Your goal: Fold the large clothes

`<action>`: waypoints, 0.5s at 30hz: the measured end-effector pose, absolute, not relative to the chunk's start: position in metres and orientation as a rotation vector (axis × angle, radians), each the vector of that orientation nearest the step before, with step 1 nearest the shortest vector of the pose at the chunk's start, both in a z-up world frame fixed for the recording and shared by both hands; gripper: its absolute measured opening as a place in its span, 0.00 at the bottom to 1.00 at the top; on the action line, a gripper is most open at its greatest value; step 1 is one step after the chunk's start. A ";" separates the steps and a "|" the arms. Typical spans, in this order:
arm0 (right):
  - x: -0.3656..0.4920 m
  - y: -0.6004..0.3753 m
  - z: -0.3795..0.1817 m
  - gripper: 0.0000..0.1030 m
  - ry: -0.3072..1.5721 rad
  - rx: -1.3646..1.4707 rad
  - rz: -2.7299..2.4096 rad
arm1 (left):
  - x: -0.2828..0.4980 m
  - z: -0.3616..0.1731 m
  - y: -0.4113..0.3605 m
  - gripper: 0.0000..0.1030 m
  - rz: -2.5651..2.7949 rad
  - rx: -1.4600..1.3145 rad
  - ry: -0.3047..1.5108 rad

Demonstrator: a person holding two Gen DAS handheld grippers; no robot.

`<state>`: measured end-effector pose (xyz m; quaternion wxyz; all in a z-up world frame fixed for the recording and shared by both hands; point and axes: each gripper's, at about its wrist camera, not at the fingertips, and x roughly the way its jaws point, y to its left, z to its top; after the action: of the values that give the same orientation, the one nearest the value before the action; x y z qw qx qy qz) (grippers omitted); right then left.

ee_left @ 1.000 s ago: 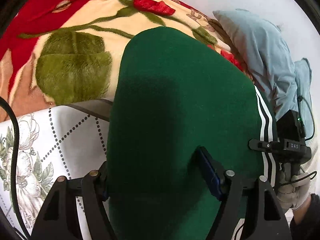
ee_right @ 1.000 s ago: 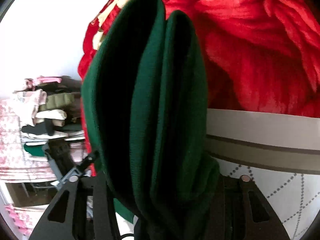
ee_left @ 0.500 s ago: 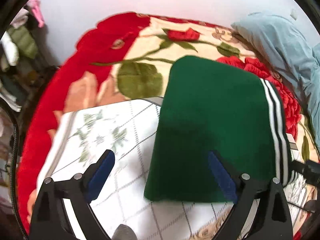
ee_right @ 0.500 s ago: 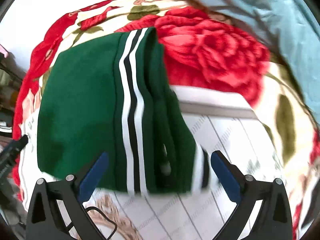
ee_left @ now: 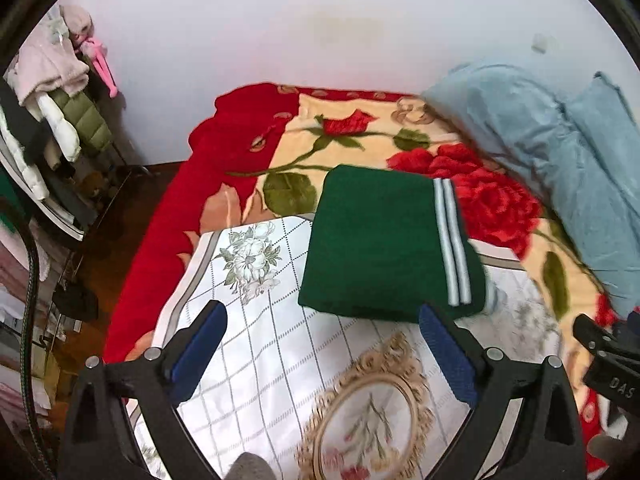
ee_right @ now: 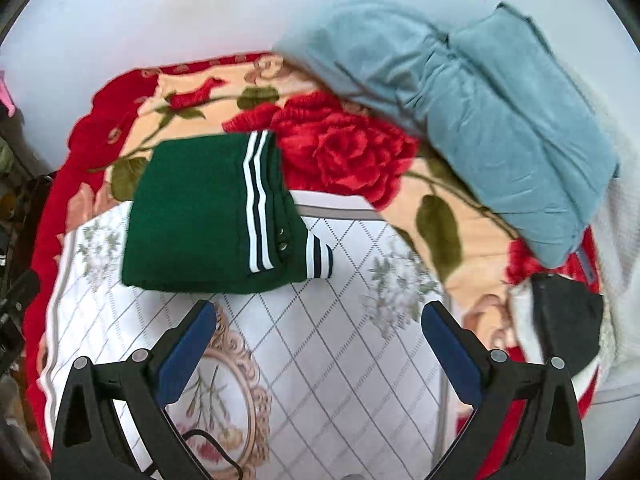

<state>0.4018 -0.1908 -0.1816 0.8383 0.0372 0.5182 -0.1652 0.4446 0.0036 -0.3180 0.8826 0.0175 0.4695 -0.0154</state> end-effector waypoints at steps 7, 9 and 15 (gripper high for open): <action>0.324 -0.174 -0.076 1.00 1.034 0.045 -0.325 | 0.375 -0.225 0.002 0.95 -0.047 0.040 0.931; 0.306 -0.171 -0.051 1.00 1.007 0.023 -0.333 | 0.355 -0.200 0.003 0.95 -0.037 0.039 0.921; 0.240 -0.164 0.030 1.00 0.928 0.024 -0.314 | 0.307 -0.150 0.003 0.95 -0.044 0.027 0.899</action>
<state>0.2403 -0.1637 0.0300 0.8823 0.0116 0.4458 -0.1509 0.3066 0.0027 -0.1495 0.9003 0.0128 0.4346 -0.0212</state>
